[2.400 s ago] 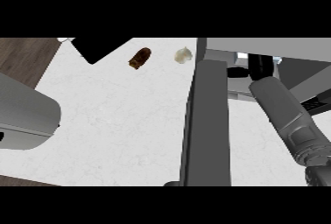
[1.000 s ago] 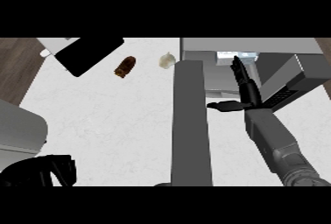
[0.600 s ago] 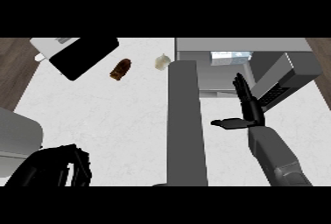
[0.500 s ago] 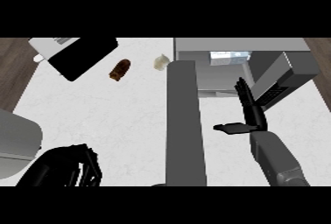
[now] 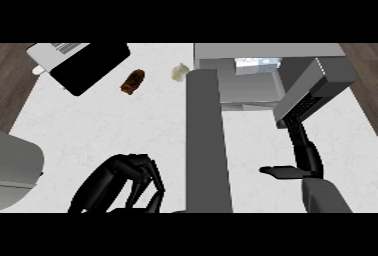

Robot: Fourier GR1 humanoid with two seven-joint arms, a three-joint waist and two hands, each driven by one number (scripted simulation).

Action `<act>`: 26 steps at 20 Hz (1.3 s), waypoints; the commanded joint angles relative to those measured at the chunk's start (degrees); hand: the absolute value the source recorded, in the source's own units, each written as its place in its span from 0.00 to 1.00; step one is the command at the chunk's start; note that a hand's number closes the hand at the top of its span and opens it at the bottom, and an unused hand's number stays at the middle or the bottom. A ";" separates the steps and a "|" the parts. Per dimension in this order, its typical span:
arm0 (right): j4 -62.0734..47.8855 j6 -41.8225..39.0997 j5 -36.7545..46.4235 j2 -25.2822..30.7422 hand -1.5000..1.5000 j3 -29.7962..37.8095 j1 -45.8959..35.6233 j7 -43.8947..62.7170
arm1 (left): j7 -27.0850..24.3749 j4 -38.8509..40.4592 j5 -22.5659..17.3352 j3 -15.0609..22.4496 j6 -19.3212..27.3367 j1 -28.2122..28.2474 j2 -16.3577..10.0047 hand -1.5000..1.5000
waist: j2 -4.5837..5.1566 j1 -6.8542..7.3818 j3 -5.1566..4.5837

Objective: Pick up the milk, place it into the microwave and close the microwave

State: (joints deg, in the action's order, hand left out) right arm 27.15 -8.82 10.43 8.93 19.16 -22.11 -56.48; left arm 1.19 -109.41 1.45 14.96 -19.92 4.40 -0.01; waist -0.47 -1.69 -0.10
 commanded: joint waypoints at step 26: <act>51.92 -19.58 -16.89 7.84 0.00 -9.77 28.75 12.38 | -26.93 57.59 -10.88 31.14 39.36 -31.53 0.00 1.00 | 1.36 -5.16 -0.23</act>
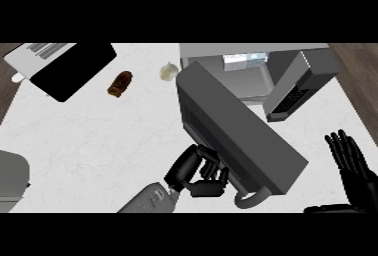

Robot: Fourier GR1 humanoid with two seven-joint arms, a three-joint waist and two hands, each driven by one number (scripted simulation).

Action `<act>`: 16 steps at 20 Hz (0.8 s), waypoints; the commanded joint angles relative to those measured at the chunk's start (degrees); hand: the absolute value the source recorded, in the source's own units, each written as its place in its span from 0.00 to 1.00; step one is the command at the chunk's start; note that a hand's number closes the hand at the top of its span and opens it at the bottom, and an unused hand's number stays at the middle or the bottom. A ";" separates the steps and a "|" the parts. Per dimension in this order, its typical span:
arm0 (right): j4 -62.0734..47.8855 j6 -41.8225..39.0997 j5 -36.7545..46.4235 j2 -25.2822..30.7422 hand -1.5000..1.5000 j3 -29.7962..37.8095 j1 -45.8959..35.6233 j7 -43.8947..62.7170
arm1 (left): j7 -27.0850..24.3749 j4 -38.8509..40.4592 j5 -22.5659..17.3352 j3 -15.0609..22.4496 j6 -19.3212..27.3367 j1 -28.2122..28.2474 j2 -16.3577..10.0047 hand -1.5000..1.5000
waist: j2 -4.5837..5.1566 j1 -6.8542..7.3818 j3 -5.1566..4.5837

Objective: Pick up the milk, place it into the microwave and close the microwave

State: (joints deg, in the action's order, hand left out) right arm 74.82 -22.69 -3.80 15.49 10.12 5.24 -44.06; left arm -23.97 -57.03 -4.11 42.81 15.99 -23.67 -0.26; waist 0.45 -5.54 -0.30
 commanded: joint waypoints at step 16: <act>19.19 -8.50 -10.05 5.99 0.00 -3.98 0.82 11.98 | -4.53 5.09 -24.22 7.16 15.40 -14.08 0.25 1.00 | 1.44 -7.01 -0.19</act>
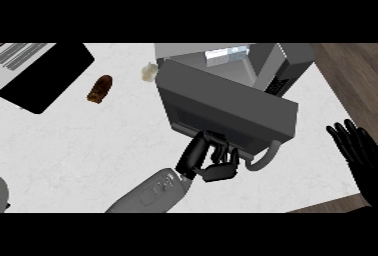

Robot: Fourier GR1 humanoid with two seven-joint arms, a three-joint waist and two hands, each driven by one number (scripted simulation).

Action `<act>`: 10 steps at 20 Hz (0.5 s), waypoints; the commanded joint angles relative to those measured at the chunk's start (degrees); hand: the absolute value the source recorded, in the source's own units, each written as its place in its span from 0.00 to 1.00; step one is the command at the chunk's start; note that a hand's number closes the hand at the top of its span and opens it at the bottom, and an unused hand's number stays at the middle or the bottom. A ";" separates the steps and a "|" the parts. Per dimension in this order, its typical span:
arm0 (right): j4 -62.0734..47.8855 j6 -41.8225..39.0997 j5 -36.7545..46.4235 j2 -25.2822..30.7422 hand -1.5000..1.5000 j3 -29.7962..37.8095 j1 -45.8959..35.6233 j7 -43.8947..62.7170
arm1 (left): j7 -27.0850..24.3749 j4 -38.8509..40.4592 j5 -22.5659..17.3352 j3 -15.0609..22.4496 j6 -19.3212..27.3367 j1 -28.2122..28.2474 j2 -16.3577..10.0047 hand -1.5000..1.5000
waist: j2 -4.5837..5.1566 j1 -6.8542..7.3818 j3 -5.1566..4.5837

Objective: Pick up the milk, place it into the microwave and close the microwave

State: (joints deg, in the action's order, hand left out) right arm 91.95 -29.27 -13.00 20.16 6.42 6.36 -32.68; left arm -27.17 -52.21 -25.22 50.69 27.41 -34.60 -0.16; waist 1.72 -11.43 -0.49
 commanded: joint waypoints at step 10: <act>4.45 -2.44 -5.31 5.26 0.00 3.21 -3.34 4.35 | -0.26 2.43 -12.76 -3.19 13.52 -10.19 0.16 0.00 | 0.90 -3.71 0.15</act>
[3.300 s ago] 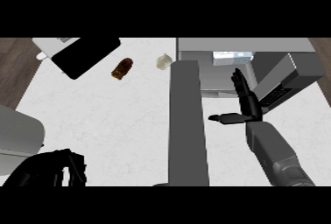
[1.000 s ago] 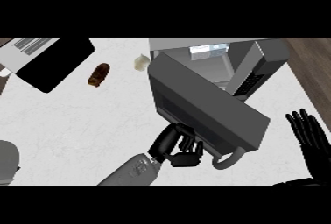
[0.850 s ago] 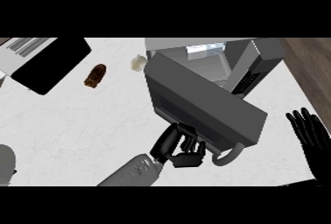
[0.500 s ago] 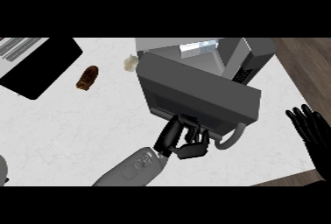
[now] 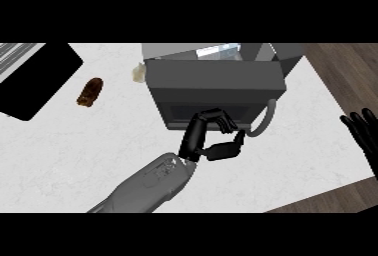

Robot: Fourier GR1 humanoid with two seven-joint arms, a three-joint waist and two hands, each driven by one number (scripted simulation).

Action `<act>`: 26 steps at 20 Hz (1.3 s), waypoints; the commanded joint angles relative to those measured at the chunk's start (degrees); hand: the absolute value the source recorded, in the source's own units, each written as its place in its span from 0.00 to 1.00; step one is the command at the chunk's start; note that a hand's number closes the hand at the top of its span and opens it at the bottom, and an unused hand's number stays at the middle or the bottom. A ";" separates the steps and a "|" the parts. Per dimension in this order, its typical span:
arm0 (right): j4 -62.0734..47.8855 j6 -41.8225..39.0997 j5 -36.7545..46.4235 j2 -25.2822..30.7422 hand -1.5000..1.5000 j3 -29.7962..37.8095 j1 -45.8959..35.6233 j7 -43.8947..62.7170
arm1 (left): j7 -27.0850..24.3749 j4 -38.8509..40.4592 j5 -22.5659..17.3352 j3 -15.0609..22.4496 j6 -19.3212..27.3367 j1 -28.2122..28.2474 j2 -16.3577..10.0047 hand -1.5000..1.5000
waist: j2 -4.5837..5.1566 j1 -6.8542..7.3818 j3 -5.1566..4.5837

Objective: Pick up the milk, place it into the microwave and close the microwave

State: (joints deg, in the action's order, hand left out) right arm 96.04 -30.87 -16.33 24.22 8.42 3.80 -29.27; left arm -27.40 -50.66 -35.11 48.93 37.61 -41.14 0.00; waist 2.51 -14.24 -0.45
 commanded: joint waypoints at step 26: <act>2.67 7.01 11.68 12.32 1.00 8.62 -13.61 -0.54 | -5.35 5.01 -17.73 -4.11 8.59 -10.15 0.00 0.00 | 2.95 -2.27 0.20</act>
State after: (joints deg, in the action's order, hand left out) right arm 99.02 -23.83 -5.19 36.12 17.32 -8.94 -29.83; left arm -32.67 -49.39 -50.84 48.92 45.12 -46.83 0.03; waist 4.88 -16.27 -0.24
